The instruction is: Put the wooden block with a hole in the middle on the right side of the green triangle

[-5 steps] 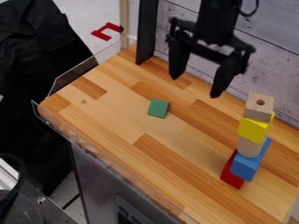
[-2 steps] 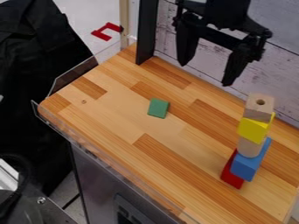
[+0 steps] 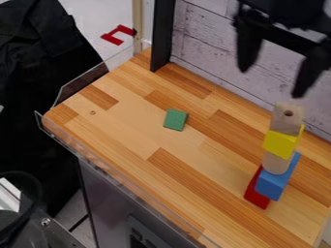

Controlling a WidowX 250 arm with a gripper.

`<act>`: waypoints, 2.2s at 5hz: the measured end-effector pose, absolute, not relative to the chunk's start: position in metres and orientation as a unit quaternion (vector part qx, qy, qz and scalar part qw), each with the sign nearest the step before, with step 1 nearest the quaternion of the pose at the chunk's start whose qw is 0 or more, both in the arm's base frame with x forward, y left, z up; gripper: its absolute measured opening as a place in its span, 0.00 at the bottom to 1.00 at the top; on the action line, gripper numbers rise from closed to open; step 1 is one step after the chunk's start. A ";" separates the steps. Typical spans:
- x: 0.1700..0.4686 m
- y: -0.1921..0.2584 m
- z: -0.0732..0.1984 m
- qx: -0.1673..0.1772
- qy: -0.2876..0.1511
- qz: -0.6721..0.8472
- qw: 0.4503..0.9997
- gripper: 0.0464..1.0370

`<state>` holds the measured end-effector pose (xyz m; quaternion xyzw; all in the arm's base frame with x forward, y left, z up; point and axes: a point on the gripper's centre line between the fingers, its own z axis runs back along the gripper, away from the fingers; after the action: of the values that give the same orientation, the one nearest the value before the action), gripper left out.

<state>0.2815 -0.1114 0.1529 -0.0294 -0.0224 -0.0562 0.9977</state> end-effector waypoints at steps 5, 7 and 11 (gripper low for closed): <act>0.292 -0.126 0.113 -0.037 0.030 -0.020 0.999 0.63; 0.293 -0.126 0.118 -0.035 0.034 -0.019 0.999 0.51; 0.308 -0.046 0.116 -0.033 0.017 0.070 0.997 0.51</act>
<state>0.3080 -0.0459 0.1162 -0.0327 0.0165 0.0702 0.9969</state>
